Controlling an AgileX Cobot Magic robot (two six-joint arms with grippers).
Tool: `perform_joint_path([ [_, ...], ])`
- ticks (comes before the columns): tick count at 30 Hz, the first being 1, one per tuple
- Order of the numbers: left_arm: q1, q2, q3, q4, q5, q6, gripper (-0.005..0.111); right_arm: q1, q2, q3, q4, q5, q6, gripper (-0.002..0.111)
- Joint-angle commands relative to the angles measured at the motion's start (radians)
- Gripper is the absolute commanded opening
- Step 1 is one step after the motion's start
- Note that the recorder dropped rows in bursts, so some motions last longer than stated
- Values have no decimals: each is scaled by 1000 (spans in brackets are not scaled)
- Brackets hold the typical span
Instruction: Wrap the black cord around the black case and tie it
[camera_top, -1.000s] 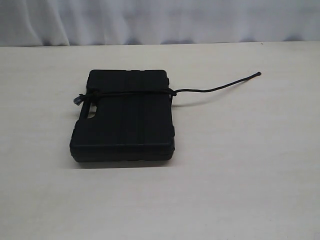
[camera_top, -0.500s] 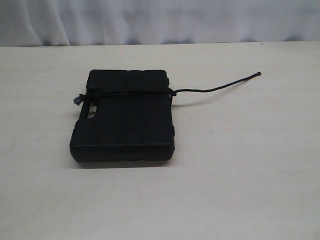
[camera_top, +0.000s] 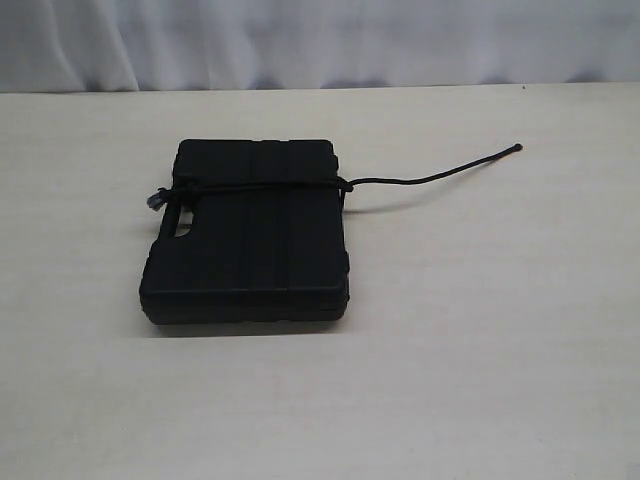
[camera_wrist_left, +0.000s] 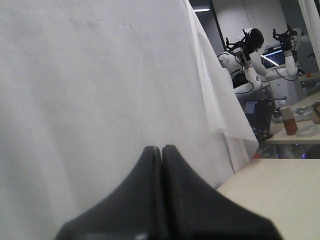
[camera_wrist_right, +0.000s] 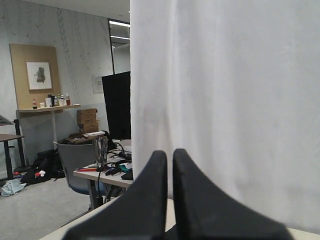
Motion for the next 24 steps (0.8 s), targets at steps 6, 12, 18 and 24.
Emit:
perform_joint_path([
  [6,-1,-5,4,5,2,-6,0,-1,-5,4,-3,-3,6,4],
  [12,-1,-5,4,5,2,-6,0,-1,-5,4,-3,-3,6,4],
  [18,-1,-5,4,5,2,-6,0,-1,-5,4,-3,-3,6,4],
  [24,1,-5,6,55,19,-94,0,-1,-5,4,-3,-3,6,4],
])
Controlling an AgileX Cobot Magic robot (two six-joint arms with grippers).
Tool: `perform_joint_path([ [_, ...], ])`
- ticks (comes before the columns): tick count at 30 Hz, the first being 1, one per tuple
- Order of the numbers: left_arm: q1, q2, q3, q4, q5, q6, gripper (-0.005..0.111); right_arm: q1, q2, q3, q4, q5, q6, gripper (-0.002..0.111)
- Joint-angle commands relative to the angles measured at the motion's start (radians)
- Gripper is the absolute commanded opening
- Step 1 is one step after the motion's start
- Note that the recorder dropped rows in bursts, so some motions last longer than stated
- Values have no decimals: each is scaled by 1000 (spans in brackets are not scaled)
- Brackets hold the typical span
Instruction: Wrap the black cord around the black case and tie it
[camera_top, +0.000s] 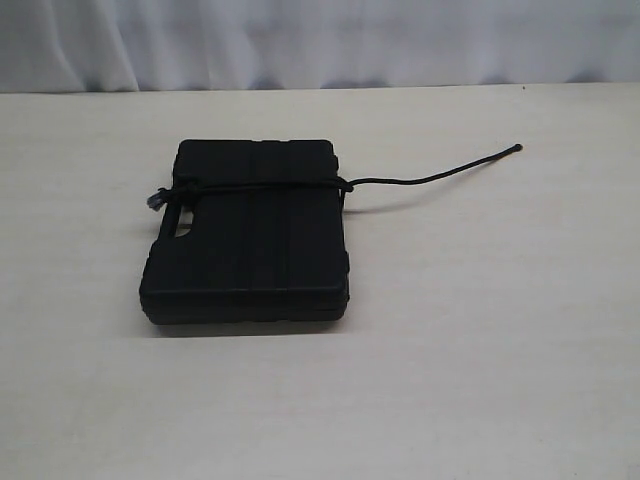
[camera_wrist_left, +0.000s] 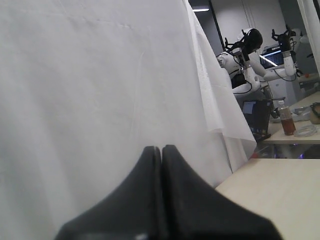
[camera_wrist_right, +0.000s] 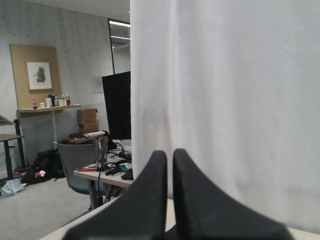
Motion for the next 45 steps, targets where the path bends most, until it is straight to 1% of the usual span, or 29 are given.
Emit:
perform_joint_path([
  [1,1,-5,6,116,17,-156,0,-1,-5,4,-3,-3,6,4],
  [2,1,-5,6,196,19,-230,0,-1,-5,4,-3,-3,6,4],
  [4,1,-5,6,365,21,-453,0,-1,-5,4,-3,-3,6,4],
  [7,1,-5,6,555,19,-726,0,-1,-5,4,-3,-3,6,4],
  [9,7,-8,11,636,17,-836,0,-1,-5,4,-3,-3,6,4],
  [10,16,-14,17,658,7,-862,0,-1,-5,4,-3,-3,6,4],
  [12,44,-32,47,664,-31,-869,0,-1,-5,4,-3,-3,6,4],
  [18,156,-129,169,664,-162,-869,0,-1,-5,4,-3,-3,6,4],
  [23,249,-149,198,664,-162,-874,0,-1,-5,4,-3,-3,6,4],
  [26,288,-149,198,693,-162,-928,0,-1,-5,4,-3,-3,6,4],
  [32,325,-149,212,862,-160,-1154,0,-1,-5,4,-3,-3,6,4],
  [39,353,-149,262,884,-174,-1180,0,-1,-5,4,-3,-3,6,4],
  [45,353,-149,302,898,-181,-1181,0,-1,-5,4,-3,-3,6,4],
])
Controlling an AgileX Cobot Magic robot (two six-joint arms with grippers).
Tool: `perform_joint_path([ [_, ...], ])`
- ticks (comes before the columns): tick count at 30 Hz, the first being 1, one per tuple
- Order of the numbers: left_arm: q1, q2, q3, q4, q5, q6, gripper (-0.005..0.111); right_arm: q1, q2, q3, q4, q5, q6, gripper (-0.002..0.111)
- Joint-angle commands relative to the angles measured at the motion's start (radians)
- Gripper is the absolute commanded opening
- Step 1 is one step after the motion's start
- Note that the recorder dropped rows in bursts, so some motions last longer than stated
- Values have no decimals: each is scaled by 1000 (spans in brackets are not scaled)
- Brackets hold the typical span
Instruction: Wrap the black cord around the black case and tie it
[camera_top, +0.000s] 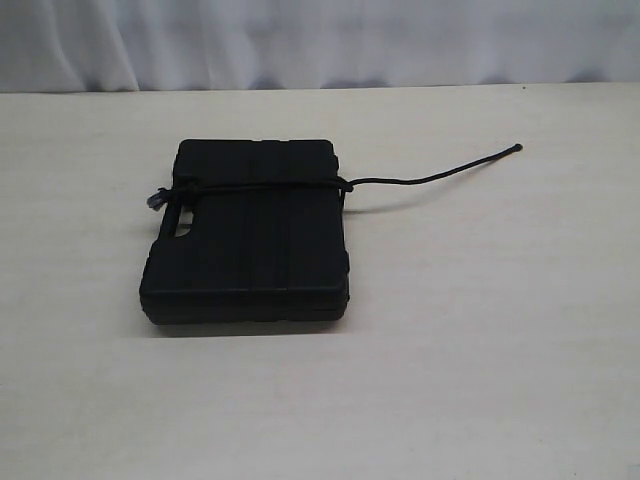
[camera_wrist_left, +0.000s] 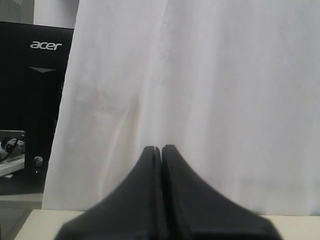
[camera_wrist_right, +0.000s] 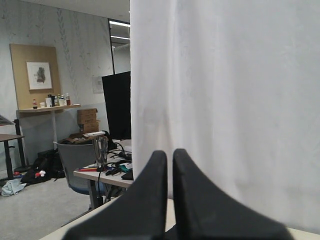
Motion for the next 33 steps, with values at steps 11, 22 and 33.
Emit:
perform_joint_path([
  [11,3,-5,160,12,-118,-9,0,-1,-5,4,-3,-3,6,4],
  [22,3,-5,325,13,-261,-9,0,-1,-5,4,-3,-3,6,4],
  [33,3,-5,393,13,-342,-7,0,-1,-5,4,-3,-3,6,4],
])
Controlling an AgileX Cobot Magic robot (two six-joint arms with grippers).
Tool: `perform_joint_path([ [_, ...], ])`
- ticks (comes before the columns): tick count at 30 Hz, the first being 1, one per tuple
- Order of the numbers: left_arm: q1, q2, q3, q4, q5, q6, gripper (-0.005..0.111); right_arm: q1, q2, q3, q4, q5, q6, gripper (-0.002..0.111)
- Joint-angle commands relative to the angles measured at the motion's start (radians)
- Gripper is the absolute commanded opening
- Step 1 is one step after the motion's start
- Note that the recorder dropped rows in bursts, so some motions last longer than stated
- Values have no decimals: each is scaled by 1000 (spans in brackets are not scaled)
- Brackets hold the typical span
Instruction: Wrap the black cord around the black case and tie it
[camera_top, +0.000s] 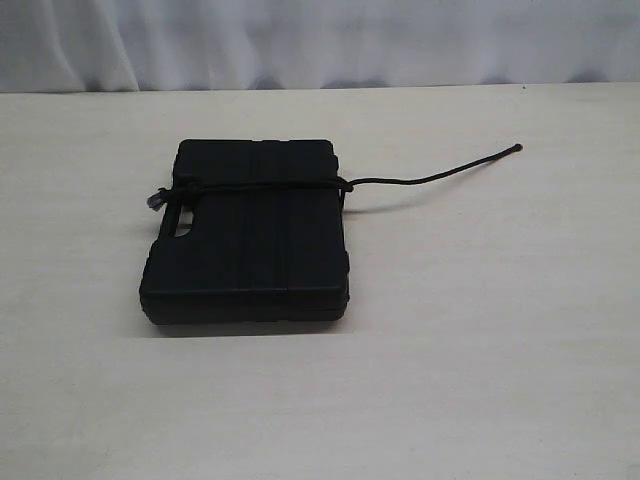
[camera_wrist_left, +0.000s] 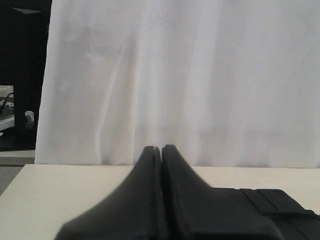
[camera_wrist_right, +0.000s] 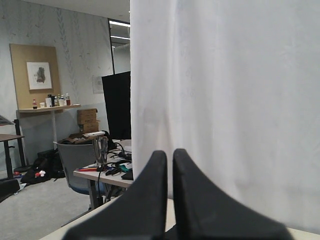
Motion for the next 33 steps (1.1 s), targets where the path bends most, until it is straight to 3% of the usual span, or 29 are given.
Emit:
perform_joint_path([
  [1,3,-5,3,3,-25,-5,0,-1,-5,4,-3,-3,6,4],
  [12,3,-5,3,3,2,-5,0,-1,-5,4,-3,-3,6,4],
  [33,3,-5,3,6,283,179,0,-1,-5,4,-3,-3,6,4],
])
